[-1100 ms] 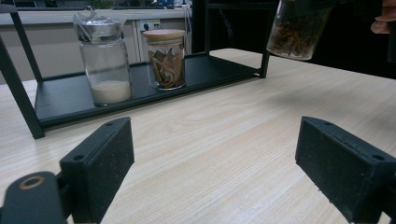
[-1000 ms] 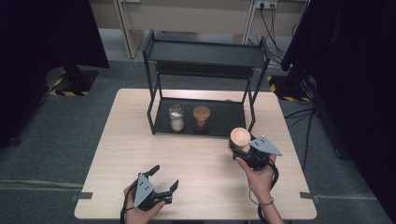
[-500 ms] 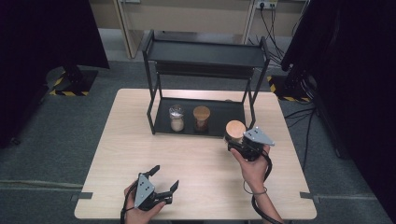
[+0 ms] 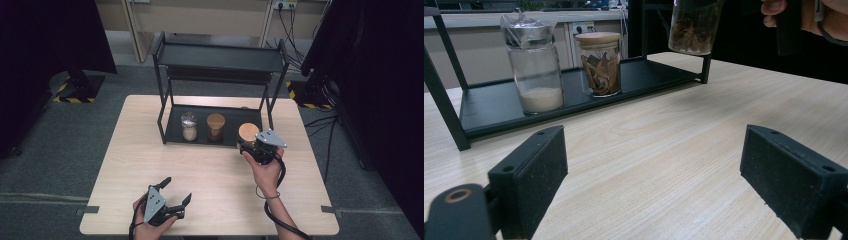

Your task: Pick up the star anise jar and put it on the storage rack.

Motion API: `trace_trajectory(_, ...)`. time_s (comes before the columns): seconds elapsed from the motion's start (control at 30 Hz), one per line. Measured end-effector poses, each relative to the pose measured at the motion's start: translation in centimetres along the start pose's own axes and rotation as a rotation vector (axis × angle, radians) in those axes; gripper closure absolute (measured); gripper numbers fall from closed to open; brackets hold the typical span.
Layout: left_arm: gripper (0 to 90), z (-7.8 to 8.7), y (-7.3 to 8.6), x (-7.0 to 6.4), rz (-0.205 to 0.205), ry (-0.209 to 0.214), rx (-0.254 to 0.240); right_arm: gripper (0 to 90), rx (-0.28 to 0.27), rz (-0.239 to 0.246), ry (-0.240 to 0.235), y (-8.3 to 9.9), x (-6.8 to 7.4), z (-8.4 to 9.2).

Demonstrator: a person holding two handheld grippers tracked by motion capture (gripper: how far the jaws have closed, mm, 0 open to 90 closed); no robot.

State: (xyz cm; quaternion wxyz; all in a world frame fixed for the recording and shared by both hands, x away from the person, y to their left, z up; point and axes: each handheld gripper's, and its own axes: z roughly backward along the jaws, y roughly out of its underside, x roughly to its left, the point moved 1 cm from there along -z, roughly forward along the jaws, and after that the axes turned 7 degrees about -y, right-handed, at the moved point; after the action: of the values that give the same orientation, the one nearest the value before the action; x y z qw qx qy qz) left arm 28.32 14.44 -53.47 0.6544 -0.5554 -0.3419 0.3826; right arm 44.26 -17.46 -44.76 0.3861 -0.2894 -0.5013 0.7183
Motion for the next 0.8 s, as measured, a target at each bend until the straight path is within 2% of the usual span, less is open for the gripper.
trace_trajectory(0.8, 11.2, 0.0, 0.0, 0.0, 0.000, 0.003, -0.001, 26.0, 0.032, -0.022, 0.023, -1.4, -1.0, -3.6)
